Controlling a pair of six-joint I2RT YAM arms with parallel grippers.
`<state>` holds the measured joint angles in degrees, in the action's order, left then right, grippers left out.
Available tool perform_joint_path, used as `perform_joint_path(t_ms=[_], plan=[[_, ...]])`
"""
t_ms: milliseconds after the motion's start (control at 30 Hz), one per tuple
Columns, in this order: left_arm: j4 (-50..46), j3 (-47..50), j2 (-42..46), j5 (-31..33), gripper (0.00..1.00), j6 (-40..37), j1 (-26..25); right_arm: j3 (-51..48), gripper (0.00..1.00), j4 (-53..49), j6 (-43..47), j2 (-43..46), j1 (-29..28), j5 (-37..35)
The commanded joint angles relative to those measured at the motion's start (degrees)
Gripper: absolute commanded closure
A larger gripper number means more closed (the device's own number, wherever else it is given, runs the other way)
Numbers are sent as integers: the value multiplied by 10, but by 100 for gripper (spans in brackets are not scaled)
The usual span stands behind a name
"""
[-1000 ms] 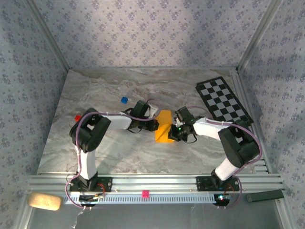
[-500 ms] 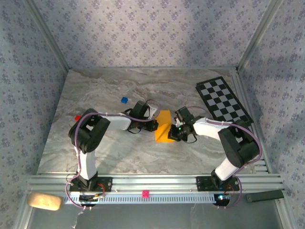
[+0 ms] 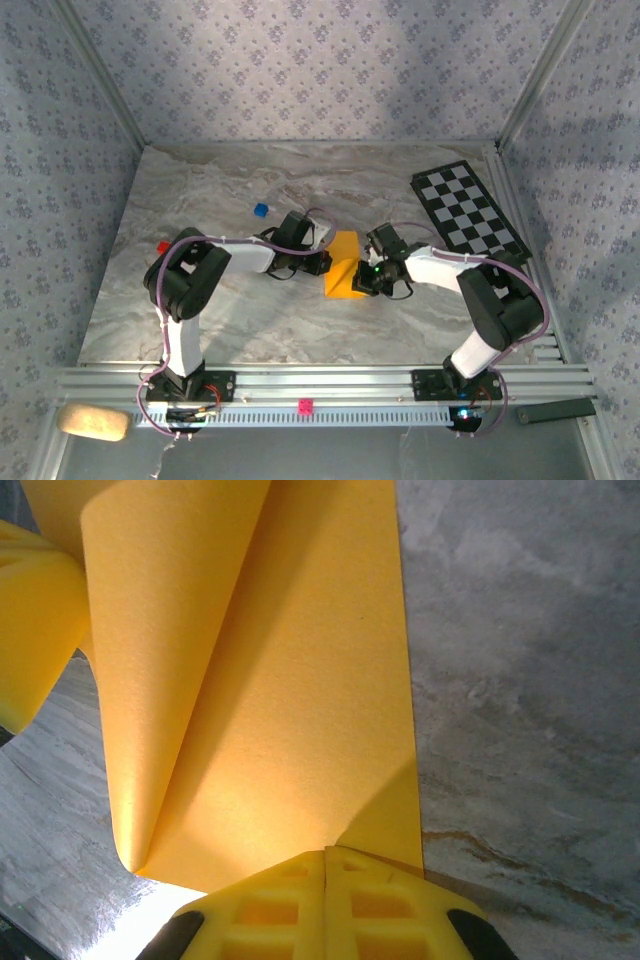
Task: Fold a paper plane with a square sheet of paper (pick it up from the middle)
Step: Fold the triangle a second time at the center of the table.
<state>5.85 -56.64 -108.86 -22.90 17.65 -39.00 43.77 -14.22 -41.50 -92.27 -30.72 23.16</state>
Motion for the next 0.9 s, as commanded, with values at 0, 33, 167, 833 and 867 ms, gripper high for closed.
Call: perform_joint_path(t_ms=[0, 33, 167, 833, 867], plan=[[-8, -6, -6, -2, 100, 0, 3, 7, 94, -19, 0, -11, 0, -7], [-11, -5, -7, 0, 100, -1, 3, 8, 94, -19, 0, -10, 0, -7], [-12, 2, -7, 5, 100, 2, 3, 8, 92, -14, -3, -3, 1, -7], [-6, 17, -2, 9, 100, 9, 3, -20, 99, 268, -144, 7, -11, 69], [-8, 18, -2, 9, 100, 8, 3, -15, 99, 272, -148, -1, -16, 69]])
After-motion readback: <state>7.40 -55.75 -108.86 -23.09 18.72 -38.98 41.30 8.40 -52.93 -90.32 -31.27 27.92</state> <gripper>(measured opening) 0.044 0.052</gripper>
